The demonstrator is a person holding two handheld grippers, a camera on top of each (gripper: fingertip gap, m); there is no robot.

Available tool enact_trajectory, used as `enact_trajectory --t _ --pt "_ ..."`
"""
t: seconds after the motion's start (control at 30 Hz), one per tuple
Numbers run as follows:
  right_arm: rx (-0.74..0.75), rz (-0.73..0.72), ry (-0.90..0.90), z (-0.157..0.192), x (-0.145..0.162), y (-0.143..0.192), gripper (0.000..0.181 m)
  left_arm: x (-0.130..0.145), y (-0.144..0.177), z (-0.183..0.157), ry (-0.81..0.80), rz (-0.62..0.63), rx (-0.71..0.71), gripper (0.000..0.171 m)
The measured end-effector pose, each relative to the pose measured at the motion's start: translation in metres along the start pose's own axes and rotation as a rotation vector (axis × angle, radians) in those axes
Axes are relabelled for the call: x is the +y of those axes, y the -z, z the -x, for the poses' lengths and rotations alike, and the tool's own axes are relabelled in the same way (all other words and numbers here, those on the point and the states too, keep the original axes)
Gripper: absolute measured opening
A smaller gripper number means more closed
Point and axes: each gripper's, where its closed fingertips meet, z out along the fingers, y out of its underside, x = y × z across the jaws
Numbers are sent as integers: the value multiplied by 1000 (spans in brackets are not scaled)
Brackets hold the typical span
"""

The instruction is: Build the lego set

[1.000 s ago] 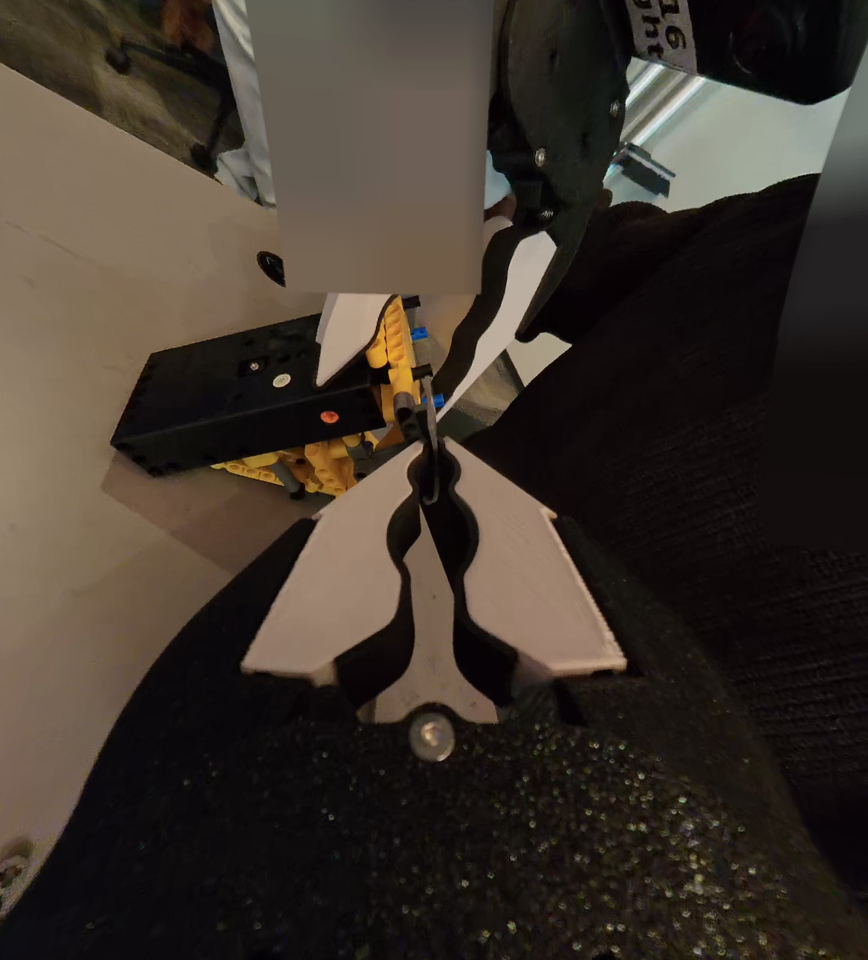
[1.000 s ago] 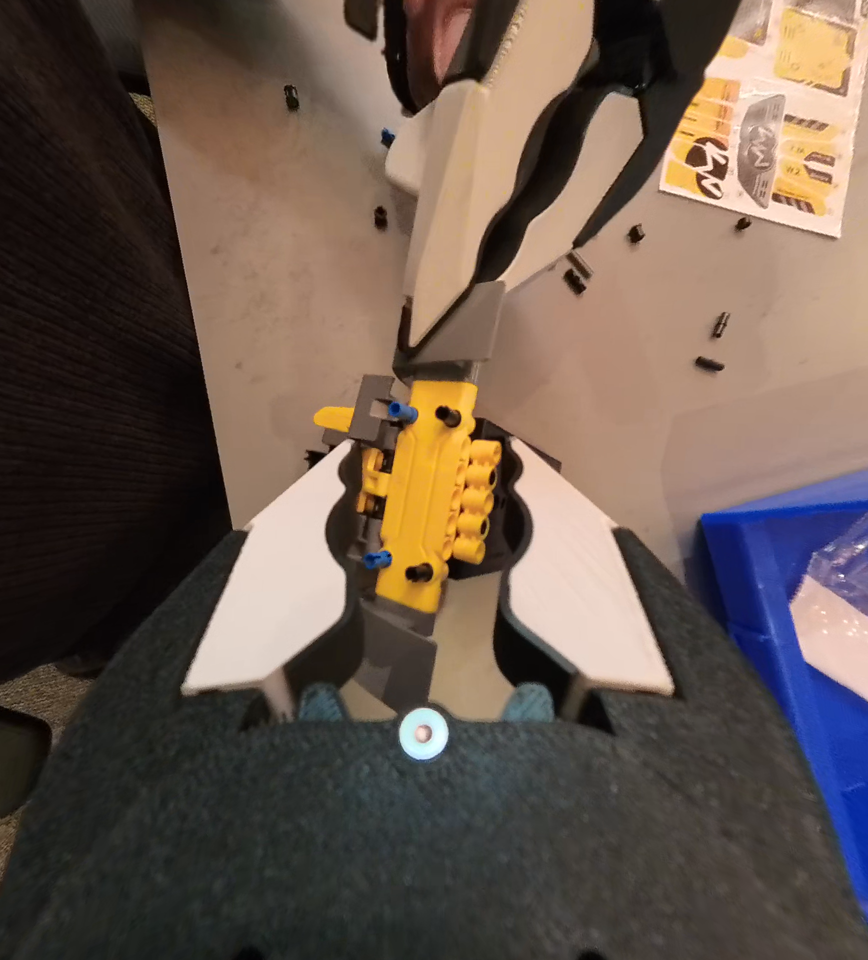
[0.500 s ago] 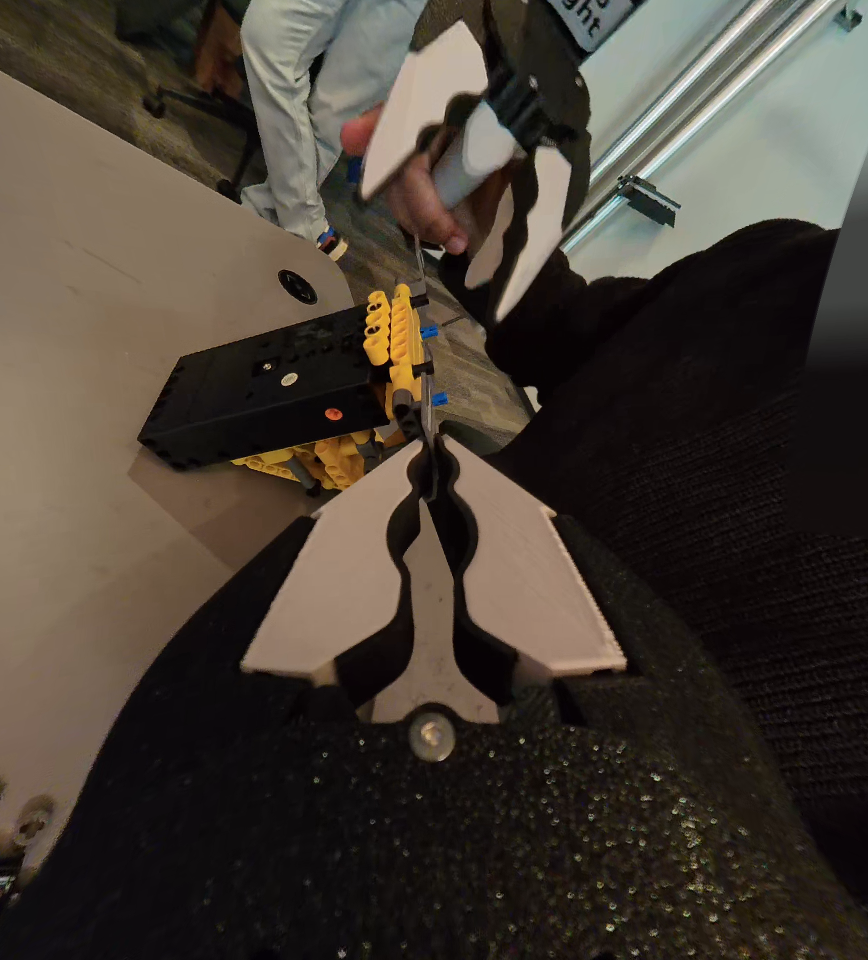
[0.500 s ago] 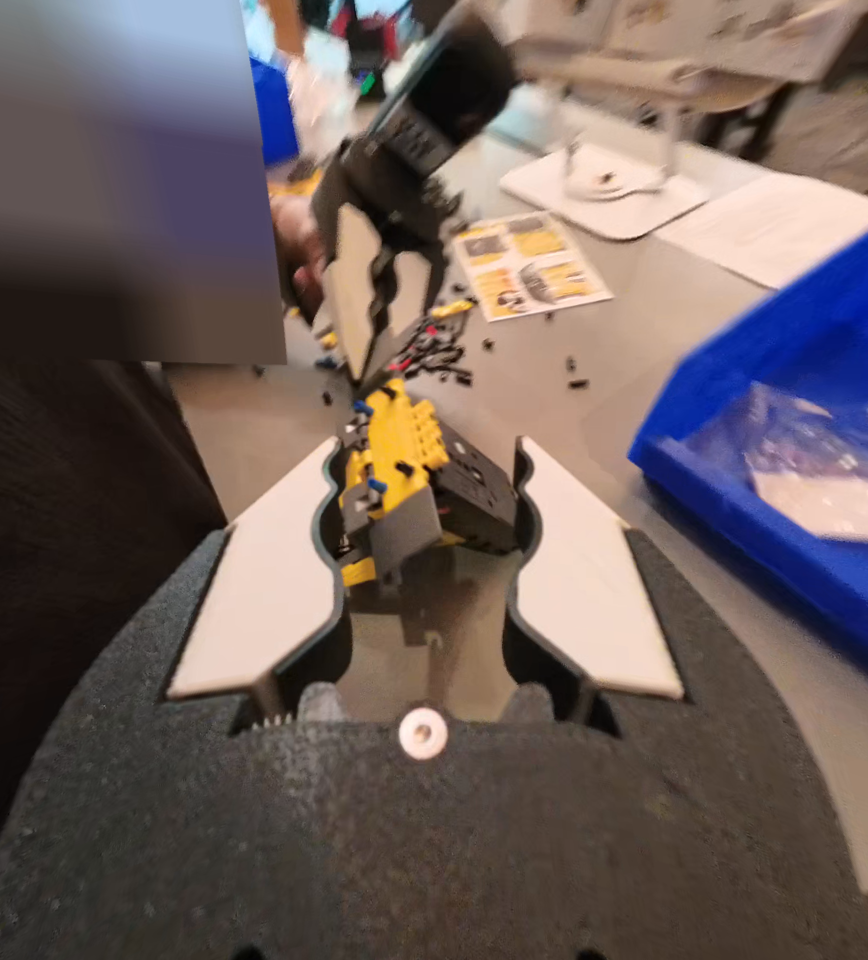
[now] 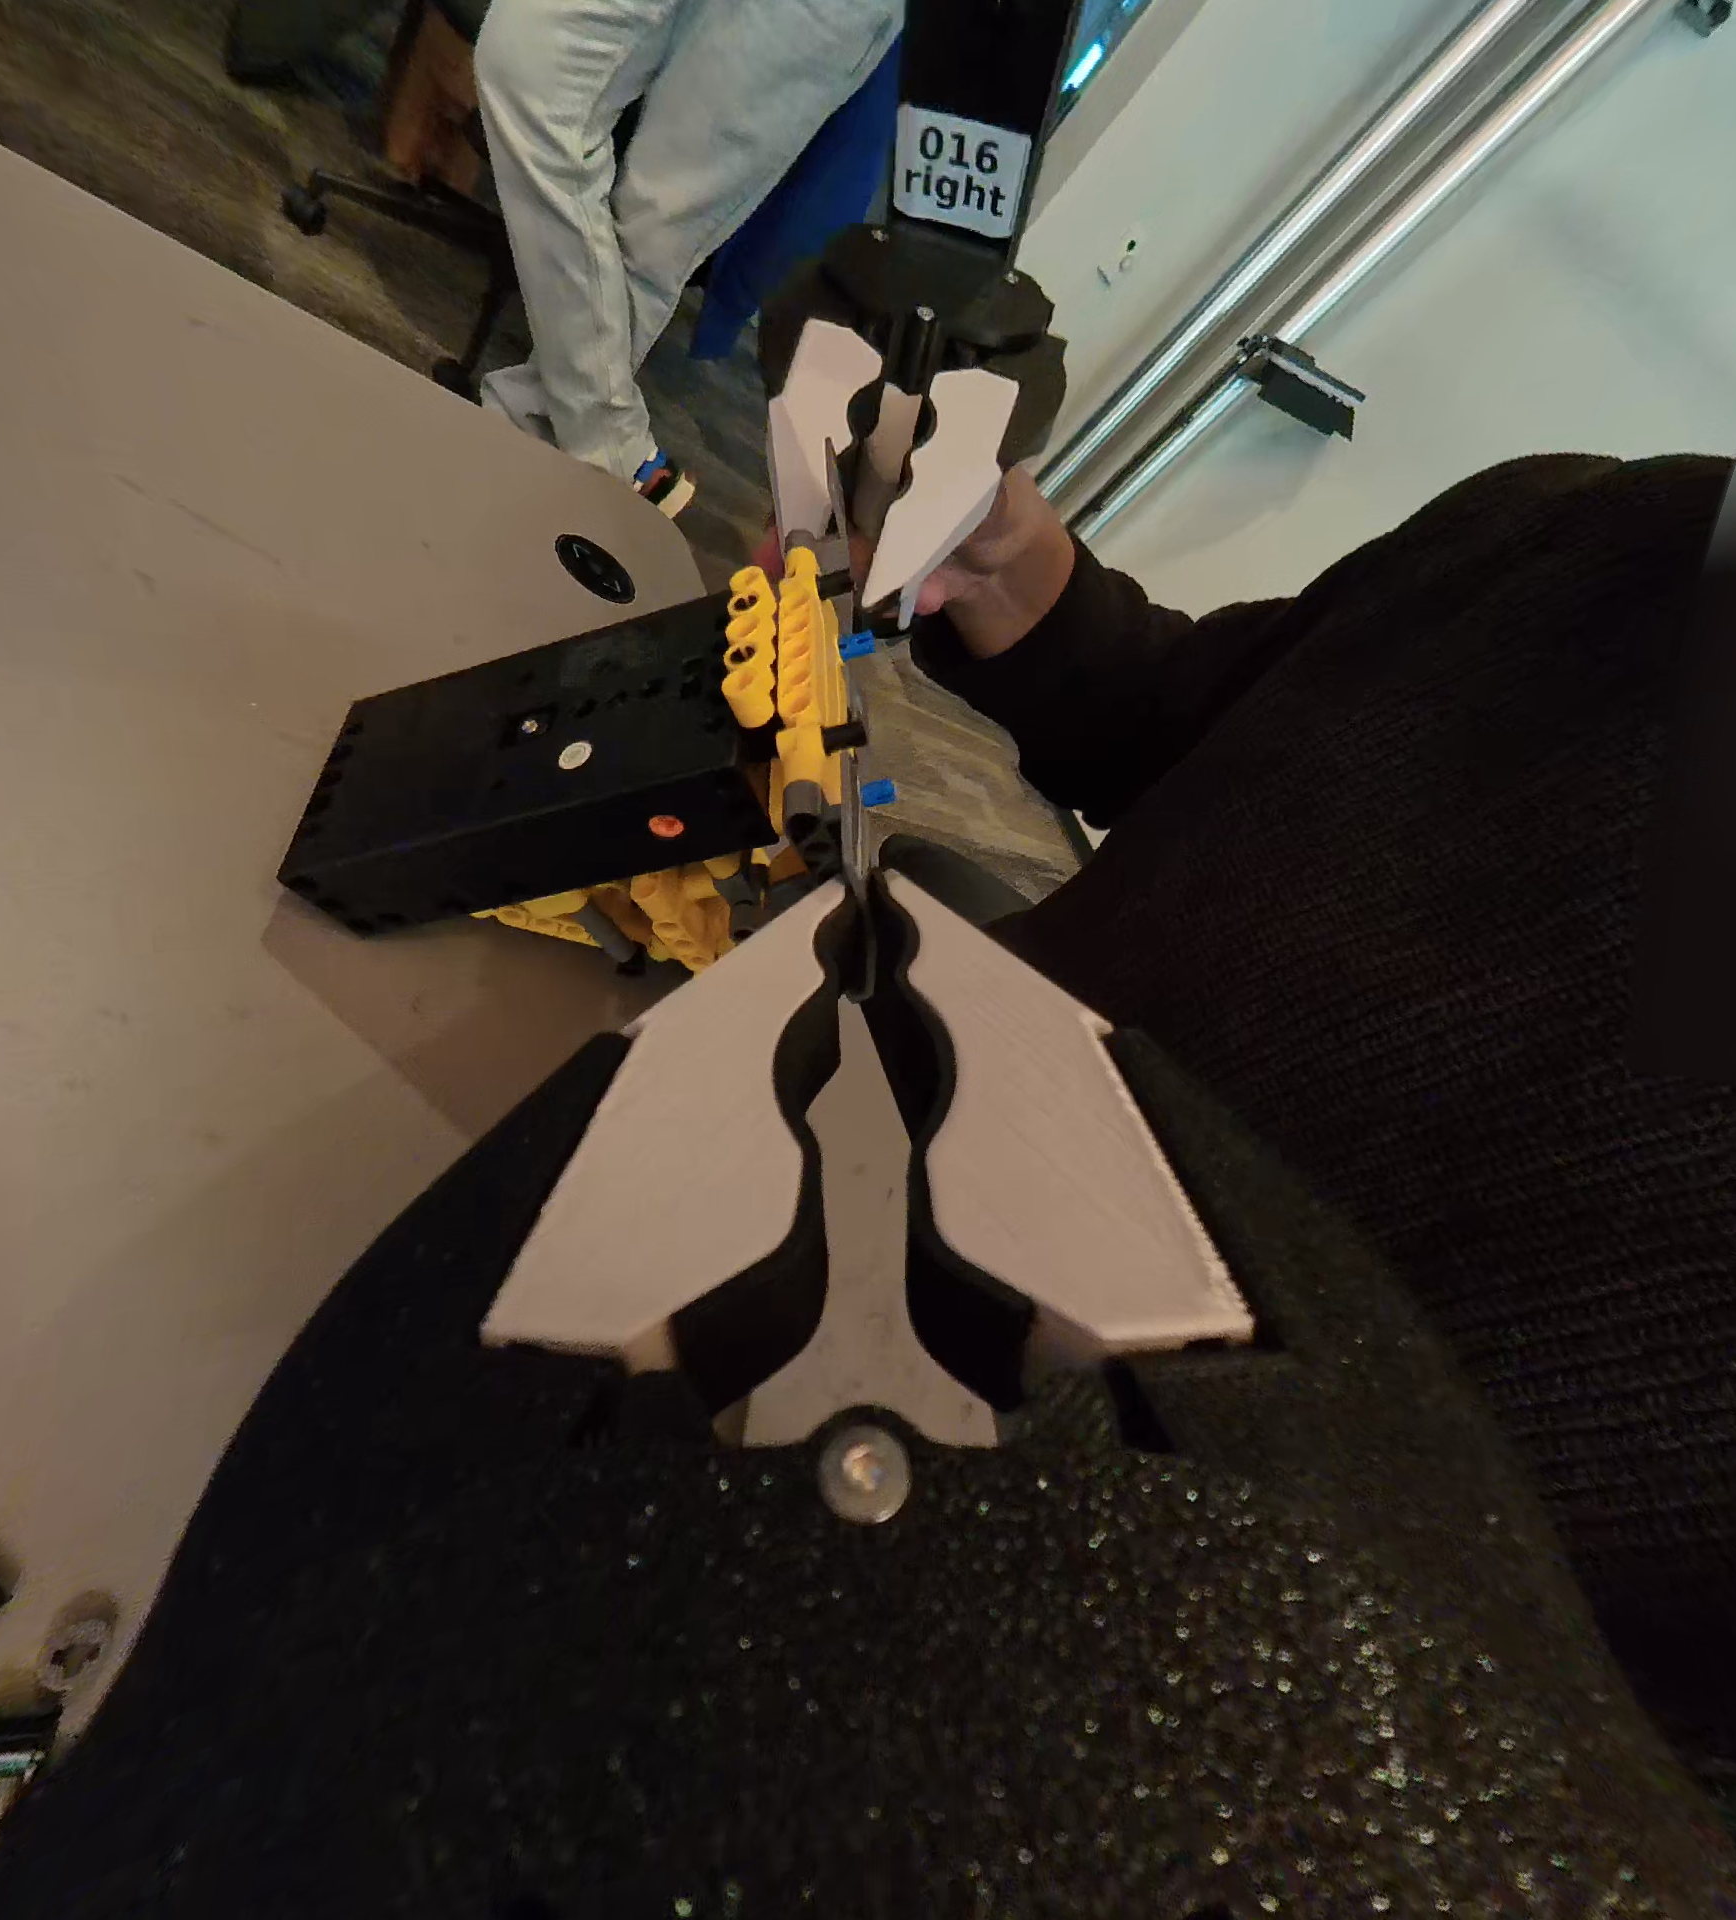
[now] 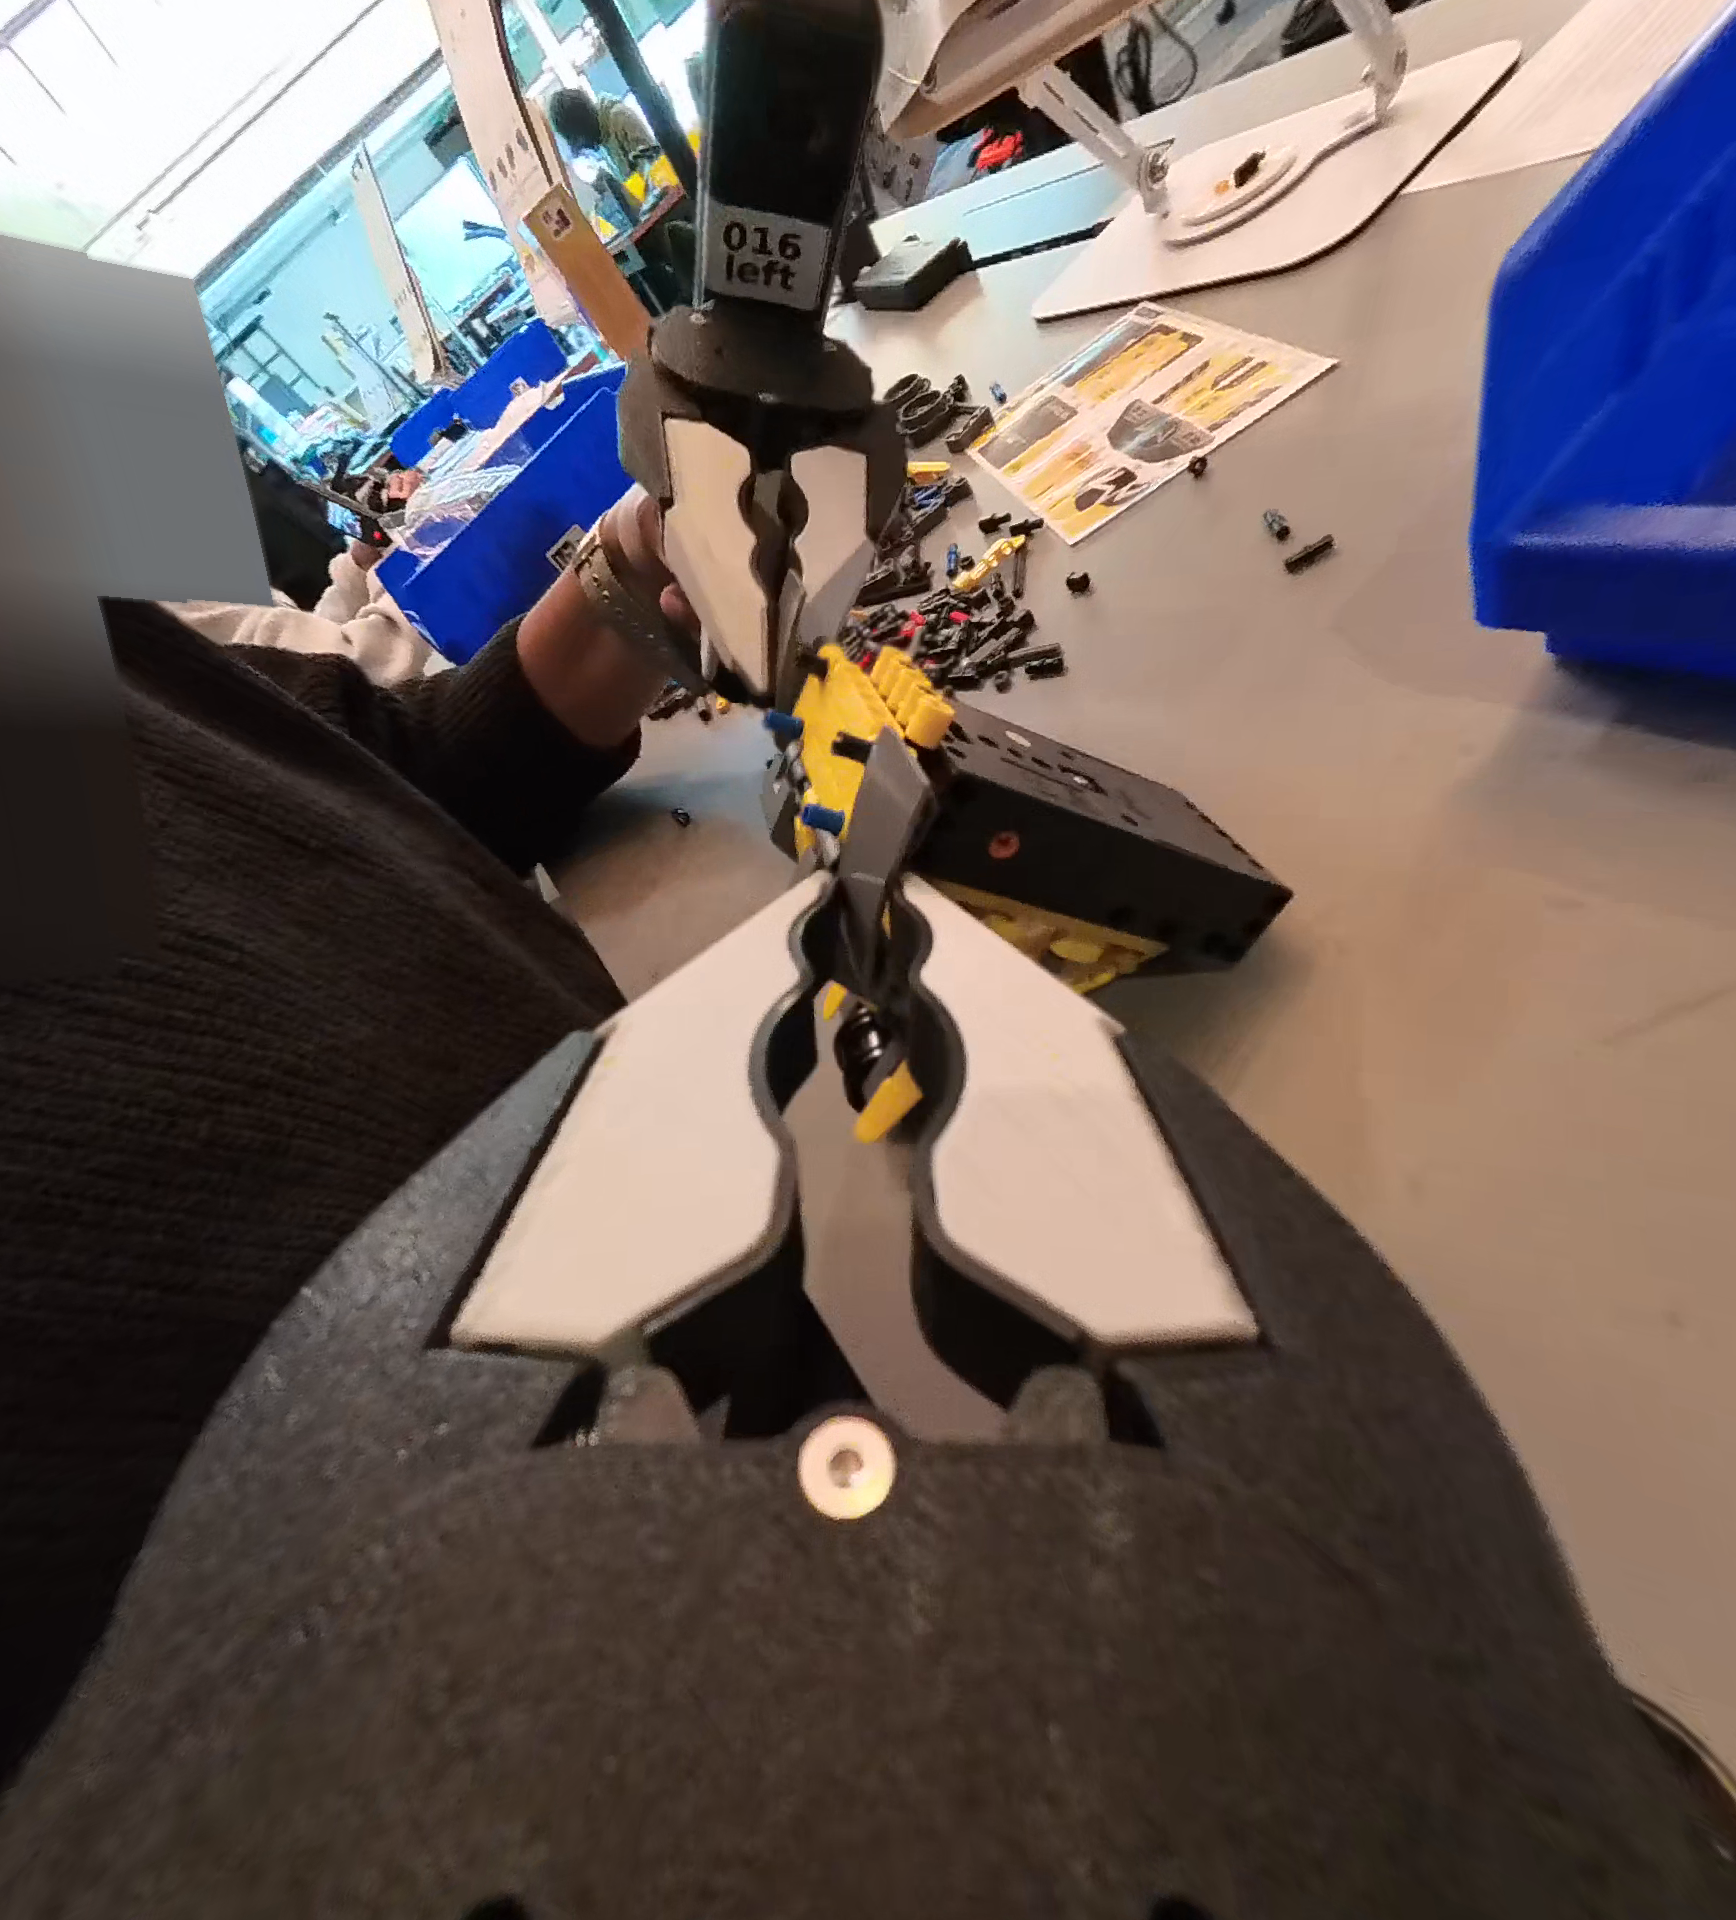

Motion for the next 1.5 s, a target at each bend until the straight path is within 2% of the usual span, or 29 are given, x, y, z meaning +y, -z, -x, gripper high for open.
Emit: enact_trajectory --t 0.33,0.47,0.57,0.6,0.67,0.73,0.87,1.03,1.1,1.2,1.27,1.4,1.5 --pt "-15 -15 -75 -3 -1 -1 6 -1 0 2 -2 -19 11 0" --pt "20 -75 -104 -11 -1 -5 7 -17 8 13 1 -116 -60 0" --pt "55 -130 -94 -14 -4 -8 8 -18 12 15 0 -125 -84 1" --pt "69 -139 -80 -15 -4 -8 10 -18 12 15 0 -126 -93 1" --pt "85 -117 -70 -16 0 -8 30 -18 13 17 4 -125 -121 5" --pt "92 -112 -55 -13 1 -3 33 -14 16 23 -10 -110 -192 16" --pt "159 -179 5 -15 -10 18 37 -7 29 27 -27 -119 -287 18" --pt "328 -340 188 -29 -36 40 37 -9 45 23 -45 -218 -341 19" --pt "385 -412 277 -39 -46 42 37 -11 52 25 -60 -251 -396 20" --pt "487 -478 380 -72 -47 47 37 -12 60 31 -91 -294 -511 20" --pt "514 -531 353 -90 -47 54 37 -14 63 34 -97 -325 -587 20" --pt "432 -597 290 -90 -52 59 33 -11 67 39 -145 -369 -709 20" --pt "451 -612 282 -92 -53 62 33 -1 77 51 -182 -282 -886 20"
